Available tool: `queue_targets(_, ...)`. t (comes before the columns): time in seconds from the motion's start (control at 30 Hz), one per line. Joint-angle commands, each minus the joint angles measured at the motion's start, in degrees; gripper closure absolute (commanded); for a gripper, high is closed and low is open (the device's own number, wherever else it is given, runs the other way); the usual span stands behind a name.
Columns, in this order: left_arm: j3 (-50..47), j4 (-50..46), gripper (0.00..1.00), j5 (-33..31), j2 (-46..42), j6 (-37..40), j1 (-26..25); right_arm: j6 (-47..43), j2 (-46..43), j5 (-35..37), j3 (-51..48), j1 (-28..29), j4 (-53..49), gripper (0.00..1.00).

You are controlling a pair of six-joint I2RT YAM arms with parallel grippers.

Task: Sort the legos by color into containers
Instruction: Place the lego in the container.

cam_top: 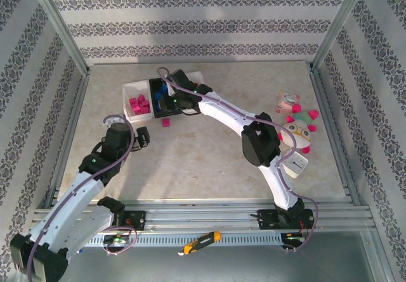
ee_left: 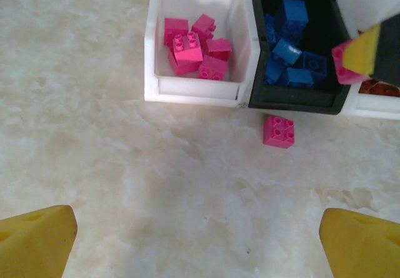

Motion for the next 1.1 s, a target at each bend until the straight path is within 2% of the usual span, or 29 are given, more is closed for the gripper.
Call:
queue_targets(0.0, -1.5, 0.2, 0.01, -0.9, -3.5, 2.0, 0.8, -3.3, 4.5, -2.9, 7.6, 0.9, 4.6, 0.78)
queue_targets(0.3, -1.9, -2.6, 0.01, -0.5, -6.9, 2.5, 0.8, -4.5, 21.0, -3.0, 29.3, 1.5, 7.1, 0.76)
queue_targets(0.5, -2.6, -0.5, 0.01, 0.5, -6.3, 2.8, 0.9, -6.4, 25.8, -5.4, 32.4, 1.4, 14.1, 0.73)
queue_targets(0.6, -2.6, 0.5, 0.01, 0.8, -5.4, 2.8, 0.9, -7.4, 25.8, -5.3, 32.4, 1.2, 14.4, 0.68)
queue_targets(0.7, -2.6, 1.7, 0.01, 1.4, -4.5, 3.0, 0.9, -8.9, 24.5, -5.7, 31.7, 1.1, 14.7, 0.53)
queue_targets(0.83, -2.4, 3.3, 0.01, 3.0, -2.3, 4.2, 0.8, -9.8, 20.8, -6.5, 28.7, 1.0, 15.2, 0.38)
queue_targets(1.07, -0.9, 6.7, 0.01, 7.8, 4.4, 6.2, 0.9, -9.1, 4.4, -5.0, 5.2, -0.7, 23.6, 0.3)
